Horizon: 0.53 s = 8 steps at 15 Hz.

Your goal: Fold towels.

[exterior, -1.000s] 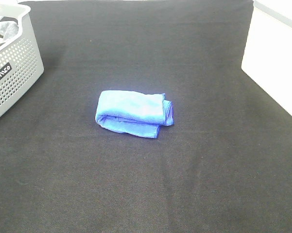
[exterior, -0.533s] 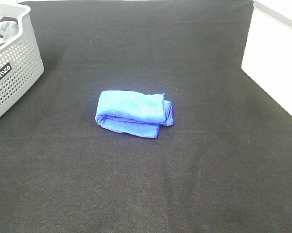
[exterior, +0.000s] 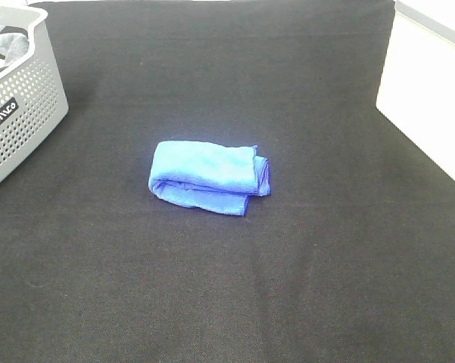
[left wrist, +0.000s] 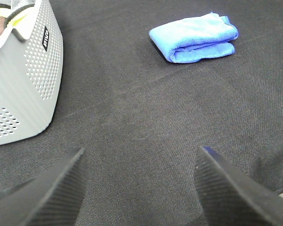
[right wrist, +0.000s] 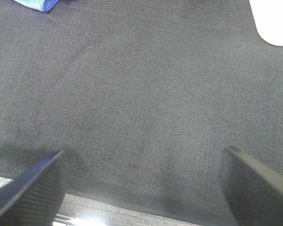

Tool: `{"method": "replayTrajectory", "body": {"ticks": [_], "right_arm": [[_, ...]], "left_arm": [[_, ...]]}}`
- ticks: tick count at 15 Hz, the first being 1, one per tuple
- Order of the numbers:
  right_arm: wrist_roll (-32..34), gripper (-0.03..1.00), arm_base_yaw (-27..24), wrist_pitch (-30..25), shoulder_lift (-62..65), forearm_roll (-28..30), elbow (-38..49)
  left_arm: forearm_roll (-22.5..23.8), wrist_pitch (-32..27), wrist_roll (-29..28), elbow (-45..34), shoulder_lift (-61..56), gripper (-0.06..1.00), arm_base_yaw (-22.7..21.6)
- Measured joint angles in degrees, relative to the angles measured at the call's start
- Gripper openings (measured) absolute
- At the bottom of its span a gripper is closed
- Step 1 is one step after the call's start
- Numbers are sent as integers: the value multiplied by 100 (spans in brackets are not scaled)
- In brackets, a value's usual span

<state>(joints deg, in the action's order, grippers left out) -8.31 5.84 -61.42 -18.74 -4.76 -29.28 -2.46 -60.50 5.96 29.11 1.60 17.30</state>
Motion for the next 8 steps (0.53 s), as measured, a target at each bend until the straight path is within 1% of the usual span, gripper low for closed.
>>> {"method": "replayTrajectory", "body": {"ticks": [4,8], "right_arm": [[0,83,0,0,0,0,0],[0,83,0,0,0,0,0]], "left_arm": [[0,6,-252,0,0,63,0],[23,6,-309,0,0,63,0]]}}
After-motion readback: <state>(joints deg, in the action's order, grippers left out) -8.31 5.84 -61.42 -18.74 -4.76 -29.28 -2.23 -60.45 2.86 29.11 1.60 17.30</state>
